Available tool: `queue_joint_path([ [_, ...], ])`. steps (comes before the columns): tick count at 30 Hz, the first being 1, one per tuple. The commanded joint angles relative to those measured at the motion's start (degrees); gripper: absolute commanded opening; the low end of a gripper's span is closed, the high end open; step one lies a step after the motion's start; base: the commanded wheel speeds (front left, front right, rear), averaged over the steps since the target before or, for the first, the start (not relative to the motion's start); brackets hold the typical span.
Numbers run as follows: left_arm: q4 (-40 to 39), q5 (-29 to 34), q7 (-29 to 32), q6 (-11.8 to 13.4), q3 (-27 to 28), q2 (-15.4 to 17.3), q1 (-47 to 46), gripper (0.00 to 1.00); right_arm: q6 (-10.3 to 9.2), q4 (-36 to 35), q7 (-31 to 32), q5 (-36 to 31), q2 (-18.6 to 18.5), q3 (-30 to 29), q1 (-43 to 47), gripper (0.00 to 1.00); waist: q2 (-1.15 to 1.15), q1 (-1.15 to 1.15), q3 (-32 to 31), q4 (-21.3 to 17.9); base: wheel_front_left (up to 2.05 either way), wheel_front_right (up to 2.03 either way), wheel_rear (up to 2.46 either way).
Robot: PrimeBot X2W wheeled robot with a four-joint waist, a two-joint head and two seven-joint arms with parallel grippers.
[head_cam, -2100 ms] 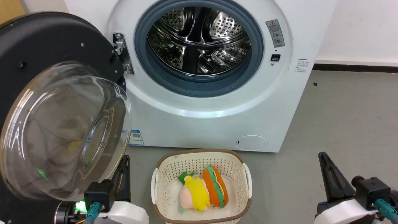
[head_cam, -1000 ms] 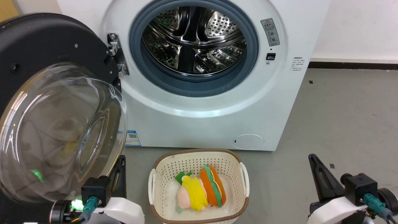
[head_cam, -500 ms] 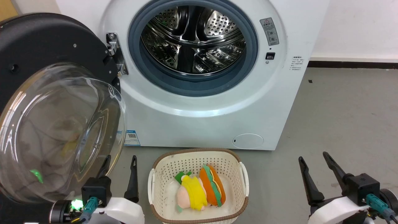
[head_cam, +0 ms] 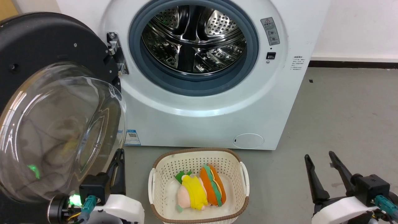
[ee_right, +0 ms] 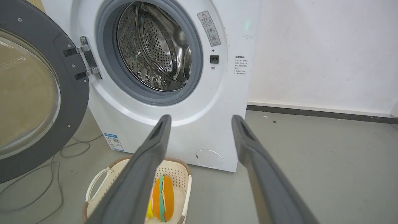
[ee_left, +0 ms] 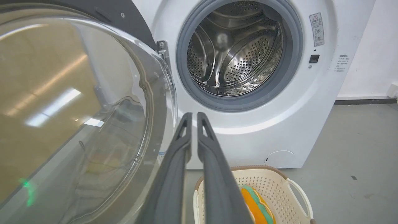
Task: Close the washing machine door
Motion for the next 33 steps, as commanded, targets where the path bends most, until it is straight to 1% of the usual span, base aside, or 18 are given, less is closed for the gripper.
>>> queue_joint_path([
  [1, -0.86, 0.24, -0.71, 0.37, -0.17, 0.40, -1.27, 0.00, -0.01, 0.26, -0.64, 0.91, -0.05, -0.37, -0.70, 1.00, 0.00, 0.00, -0.01, 0.16, 0.00, 0.00, 0.00],
  [9, -4.20, -0.38, -1.54, 0.07, 0.09, 1.27, -3.00, 0.00, -0.01, 0.29, -1.47, 2.01, -0.06, -0.69, -1.16, 1.00, 0.00, 0.00, 0.25, 1.10, 0.00, 0.00, 0.00],
  [16, -8.25, -2.32, -2.27, -0.59, 3.20, 2.11, -5.73, 0.00, -0.02, 0.52, -2.21, 3.36, -0.07, -1.38, -1.79, 1.00, 0.00, 0.00, 0.82, 2.46, 0.00, 0.00, 0.00],
  [21, -10.90, -3.76, -2.89, -1.95, 6.16, 2.98, -8.60, 0.00, -0.02, 0.95, -2.83, 4.55, -0.08, -1.91, -2.23, 1.00, 0.00, 0.00, 1.28, 4.10, 0.00, 0.00, 0.00],
  [26, -12.18, -4.62, -3.42, -3.08, 8.41, 3.70, -11.23, 0.00, -0.02, 1.36, -3.36, 4.87, -0.09, -2.07, -2.73, 1.00, 0.00, 0.00, 1.71, 5.65, 0.00, 0.00, 0.00],
  [33, -13.17, -5.98, -4.04, -4.05, 11.59, 4.88, -14.47, 0.00, -0.02, 1.73, -3.98, 5.18, -0.09, -2.53, -3.27, 1.00, 0.00, 0.00, 2.38, 7.75, 0.00, 0.00, 0.00],
])
